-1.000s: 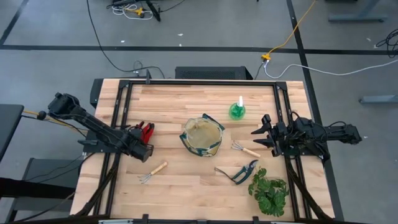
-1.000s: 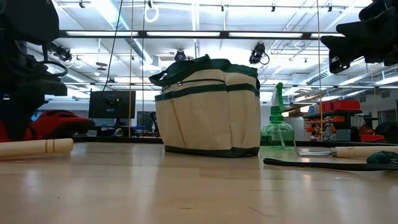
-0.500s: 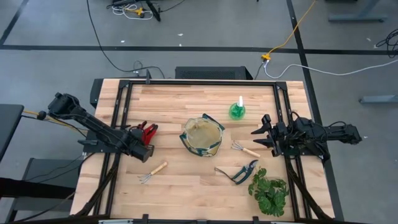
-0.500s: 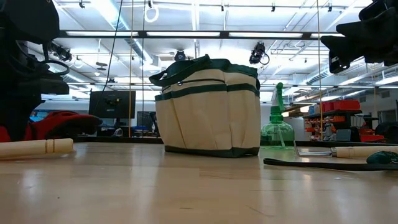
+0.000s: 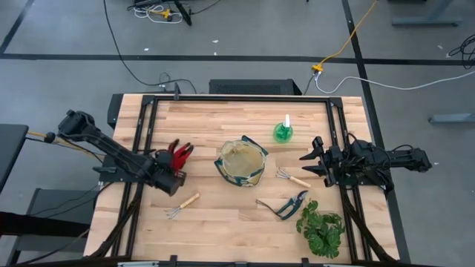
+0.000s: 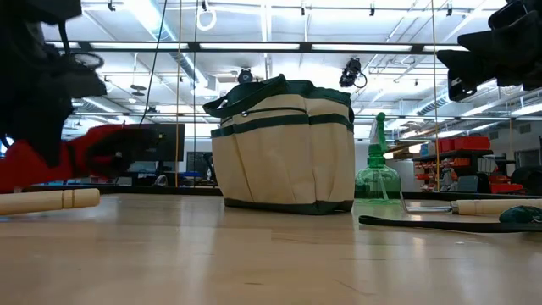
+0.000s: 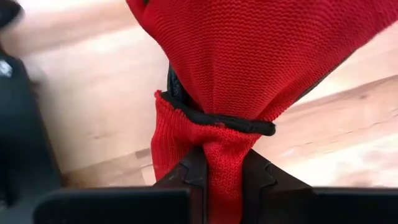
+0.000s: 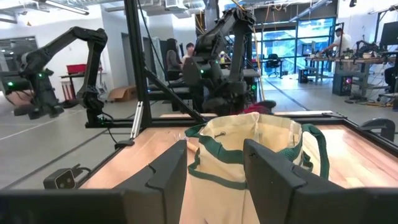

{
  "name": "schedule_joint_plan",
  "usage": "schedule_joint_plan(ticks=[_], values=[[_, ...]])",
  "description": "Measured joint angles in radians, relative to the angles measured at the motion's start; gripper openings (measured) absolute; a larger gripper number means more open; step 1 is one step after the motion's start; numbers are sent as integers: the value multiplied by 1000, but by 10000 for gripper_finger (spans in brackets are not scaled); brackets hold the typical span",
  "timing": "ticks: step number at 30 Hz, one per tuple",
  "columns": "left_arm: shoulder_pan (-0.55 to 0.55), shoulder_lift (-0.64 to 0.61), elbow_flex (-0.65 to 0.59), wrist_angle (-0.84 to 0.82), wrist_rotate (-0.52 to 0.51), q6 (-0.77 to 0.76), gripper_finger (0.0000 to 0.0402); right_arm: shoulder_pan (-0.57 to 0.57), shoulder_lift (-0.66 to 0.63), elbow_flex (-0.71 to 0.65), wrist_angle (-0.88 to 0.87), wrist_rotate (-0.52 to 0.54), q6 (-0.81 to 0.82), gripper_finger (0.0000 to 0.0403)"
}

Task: Pick & Place Garden tools in Gardening bag
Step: Put the red gloves into the green gardening bag

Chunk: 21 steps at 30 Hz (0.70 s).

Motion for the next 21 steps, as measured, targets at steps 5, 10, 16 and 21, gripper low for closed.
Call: schedule_joint_plan(ticks=[5, 10, 16, 21], values=[[-16, 0, 64, -32, -86, 40, 45, 0, 0, 0, 0, 0, 0, 160], [-16, 0, 120, -32, -185, 103, 45, 0, 0, 0, 0, 0, 0, 160], [-16, 0, 179, -33, -277, 193, 45, 0, 0, 0, 1, 0, 2, 160], [-16, 0, 219, -33, -369, 278, 45, 0, 0, 0, 1, 0, 21, 160]])
